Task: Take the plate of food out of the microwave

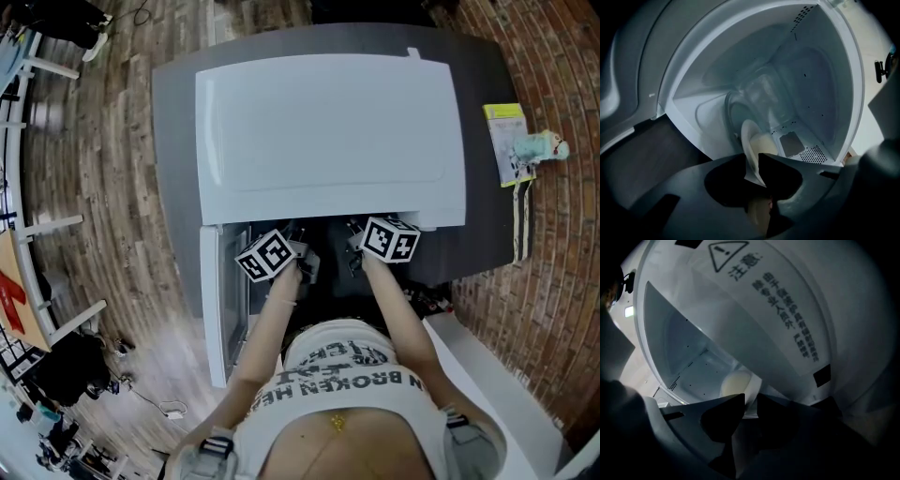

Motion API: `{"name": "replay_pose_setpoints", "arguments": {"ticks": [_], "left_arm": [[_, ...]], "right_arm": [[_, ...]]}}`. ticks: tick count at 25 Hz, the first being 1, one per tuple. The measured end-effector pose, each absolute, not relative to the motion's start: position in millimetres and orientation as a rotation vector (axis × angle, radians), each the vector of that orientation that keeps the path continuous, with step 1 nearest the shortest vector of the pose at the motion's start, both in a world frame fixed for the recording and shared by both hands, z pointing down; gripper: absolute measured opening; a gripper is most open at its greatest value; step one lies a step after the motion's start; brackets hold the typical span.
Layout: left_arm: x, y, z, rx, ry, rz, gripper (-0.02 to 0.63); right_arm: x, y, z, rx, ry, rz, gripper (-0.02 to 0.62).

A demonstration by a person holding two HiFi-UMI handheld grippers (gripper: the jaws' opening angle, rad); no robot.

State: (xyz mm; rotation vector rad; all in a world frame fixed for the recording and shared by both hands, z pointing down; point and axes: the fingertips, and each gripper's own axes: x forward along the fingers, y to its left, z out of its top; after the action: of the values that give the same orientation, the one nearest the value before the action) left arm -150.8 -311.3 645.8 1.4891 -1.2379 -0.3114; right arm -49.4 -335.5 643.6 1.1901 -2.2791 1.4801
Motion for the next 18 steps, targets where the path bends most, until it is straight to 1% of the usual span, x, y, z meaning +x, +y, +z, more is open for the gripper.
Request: {"name": "replay_pose_setpoints", "arguments": {"ticks": [1, 2, 8, 13, 18], "left_arm": [[-151.0, -311.1, 647.3, 1.482, -1.232, -0.314, 0.076], [-151.4, -311.1, 648.0, 1.476, -1.226, -0.321, 0.069], [-150.3, -310.4, 648.2, 1.491, -1.202, -0.35, 0.058], [-149.4, -306.0, 644.2, 1.496, -1.206, -0.354, 0.057], [-147.3, -303.2, 641.0, 1.512, -1.207, -0.354, 0.057]], "right_arm": [[-48.7, -335.7, 643.7, 1.192, -2.278, 1.492, 0.08], [-48.2, -335.8, 643.6, 1.193, -2.278, 1.5, 0.077], [-44.6, -332.8, 646.3, 1.201, -2.293, 1.587, 0.066], [-45.2, -330.8, 640.1, 1.195, -2.308, 1.506, 0.072], [-43.0, -327.9, 637.9, 1.192, -2.315, 1.541, 0.069]]}}
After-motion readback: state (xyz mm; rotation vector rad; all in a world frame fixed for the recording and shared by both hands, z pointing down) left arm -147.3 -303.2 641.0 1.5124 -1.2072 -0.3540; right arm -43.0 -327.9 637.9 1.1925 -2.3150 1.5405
